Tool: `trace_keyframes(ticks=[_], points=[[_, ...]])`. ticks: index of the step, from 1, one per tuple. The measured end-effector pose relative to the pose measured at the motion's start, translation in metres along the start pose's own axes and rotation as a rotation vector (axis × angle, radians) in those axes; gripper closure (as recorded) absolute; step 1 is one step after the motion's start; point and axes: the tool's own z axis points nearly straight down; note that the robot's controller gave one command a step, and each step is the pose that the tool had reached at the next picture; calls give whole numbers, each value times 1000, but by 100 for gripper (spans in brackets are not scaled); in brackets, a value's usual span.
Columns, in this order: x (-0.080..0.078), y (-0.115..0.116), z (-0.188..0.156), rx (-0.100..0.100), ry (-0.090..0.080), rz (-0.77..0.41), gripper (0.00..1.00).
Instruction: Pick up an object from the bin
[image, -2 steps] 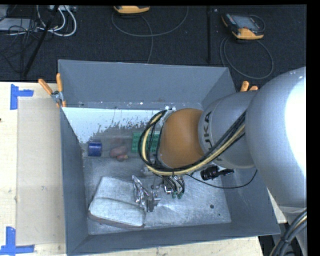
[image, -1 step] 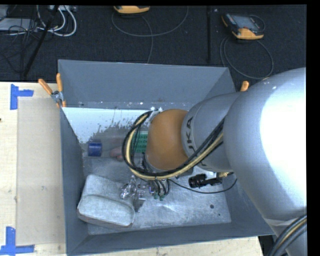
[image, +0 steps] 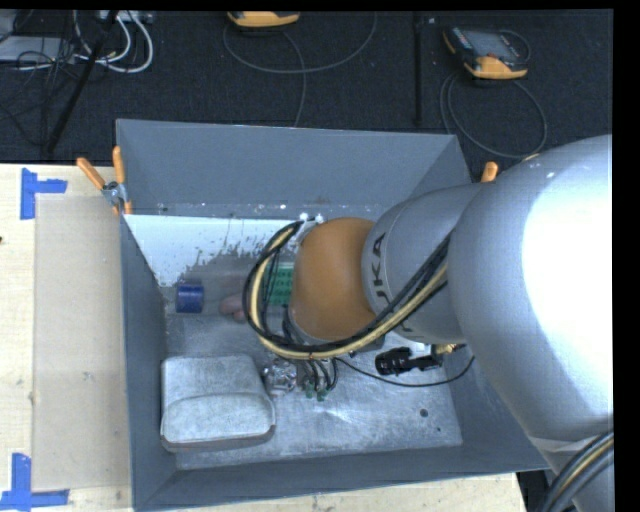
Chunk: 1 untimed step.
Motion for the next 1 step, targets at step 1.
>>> trace_keyframes(ticks=[1], points=[[0, -11, -137, 1, -1, -164, 100]])
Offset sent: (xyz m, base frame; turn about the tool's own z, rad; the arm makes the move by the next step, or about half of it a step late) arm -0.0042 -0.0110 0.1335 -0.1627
